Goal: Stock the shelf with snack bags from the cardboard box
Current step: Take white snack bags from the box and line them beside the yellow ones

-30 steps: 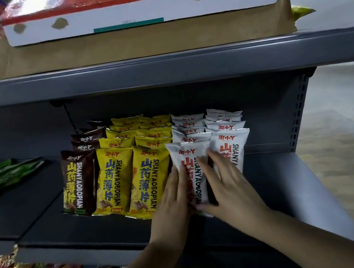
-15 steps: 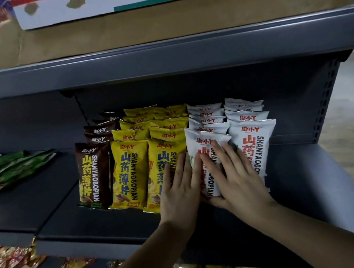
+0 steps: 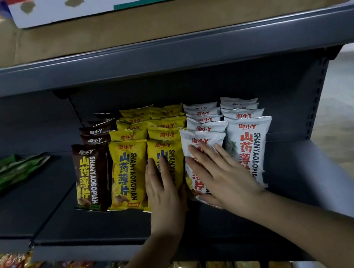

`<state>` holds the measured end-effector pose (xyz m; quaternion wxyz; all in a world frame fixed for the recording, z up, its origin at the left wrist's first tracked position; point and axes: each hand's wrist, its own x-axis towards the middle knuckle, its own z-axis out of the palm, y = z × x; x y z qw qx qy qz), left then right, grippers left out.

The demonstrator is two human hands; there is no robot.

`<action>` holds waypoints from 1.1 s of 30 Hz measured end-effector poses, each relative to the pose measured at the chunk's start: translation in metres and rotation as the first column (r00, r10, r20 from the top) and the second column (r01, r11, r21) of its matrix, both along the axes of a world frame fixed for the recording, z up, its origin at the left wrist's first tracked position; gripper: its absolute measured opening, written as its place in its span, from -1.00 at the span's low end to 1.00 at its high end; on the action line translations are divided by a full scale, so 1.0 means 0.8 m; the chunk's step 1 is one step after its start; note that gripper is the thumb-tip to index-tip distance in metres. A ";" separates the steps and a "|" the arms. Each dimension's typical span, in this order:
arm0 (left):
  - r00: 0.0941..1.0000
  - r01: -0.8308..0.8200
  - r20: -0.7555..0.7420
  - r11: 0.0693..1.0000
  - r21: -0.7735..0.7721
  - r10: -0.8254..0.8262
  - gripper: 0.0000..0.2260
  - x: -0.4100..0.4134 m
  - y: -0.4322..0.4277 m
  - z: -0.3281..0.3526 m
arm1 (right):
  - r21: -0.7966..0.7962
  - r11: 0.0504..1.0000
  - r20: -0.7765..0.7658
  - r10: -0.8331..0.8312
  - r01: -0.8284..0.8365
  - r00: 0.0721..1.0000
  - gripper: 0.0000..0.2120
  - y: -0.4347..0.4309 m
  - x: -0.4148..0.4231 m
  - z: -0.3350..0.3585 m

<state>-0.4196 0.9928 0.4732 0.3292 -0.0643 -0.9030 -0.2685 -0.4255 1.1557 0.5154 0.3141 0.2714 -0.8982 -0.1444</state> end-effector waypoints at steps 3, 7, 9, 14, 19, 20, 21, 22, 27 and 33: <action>0.999 -0.031 0.020 0.990 0.141 0.029 -0.31 -0.009 0.009 0.000 | 0.013 1.000 -0.018 0.001 -0.001 1.000 -0.12 0.000 -0.007 0.000; 0.998 -0.070 0.011 0.978 0.197 0.069 -0.36 -0.018 0.013 0.002 | 0.026 1.000 -0.033 0.013 -0.012 0.999 -0.15 0.004 -0.013 -0.003; 0.995 -0.097 0.011 0.984 0.152 0.097 -0.37 -0.018 0.012 0.001 | 0.024 1.000 -0.034 0.016 -0.015 0.999 -0.17 0.004 -0.012 -0.004; 0.988 -0.154 0.024 0.988 -0.034 0.155 -0.30 -0.014 0.004 -0.004 | 0.010 1.000 -0.019 -0.003 0.003 1.000 -0.15 0.000 -0.004 -0.002; 0.982 -0.164 0.071 0.977 -0.135 0.174 -0.34 0.006 -0.001 -0.002 | -0.002 0.999 0.032 -0.045 0.045 0.998 -0.18 -0.005 0.010 0.007; 0.982 -0.162 0.078 0.976 -0.146 0.175 -0.36 0.012 -0.001 -0.001 | -0.014 0.999 0.043 -0.043 0.044 0.998 -0.22 -0.006 0.014 0.010; 0.981 -0.157 0.087 0.976 -0.151 0.172 -0.36 0.019 -0.001 0.001 | -0.029 0.999 0.046 -0.032 0.033 0.998 -0.28 -0.006 0.019 0.011; 0.982 -0.147 0.093 0.977 -0.155 0.163 -0.37 0.027 0.001 0.003 | -0.050 0.999 0.036 -0.008 0.010 0.999 -0.37 -0.006 0.025 0.012; 0.996 0.013 0.093 0.987 -0.163 0.002 -0.42 0.091 0.020 0.008 | -0.173 0.979 0.036 0.116 -0.108 0.993 -0.68 -0.002 0.079 0.003; 0.984 0.171 -0.021 0.970 -0.171 -0.178 -0.70 0.173 0.050 -0.007 | -0.193 0.975 0.178 0.147 -0.112 0.973 -0.67 0.021 0.159 -0.028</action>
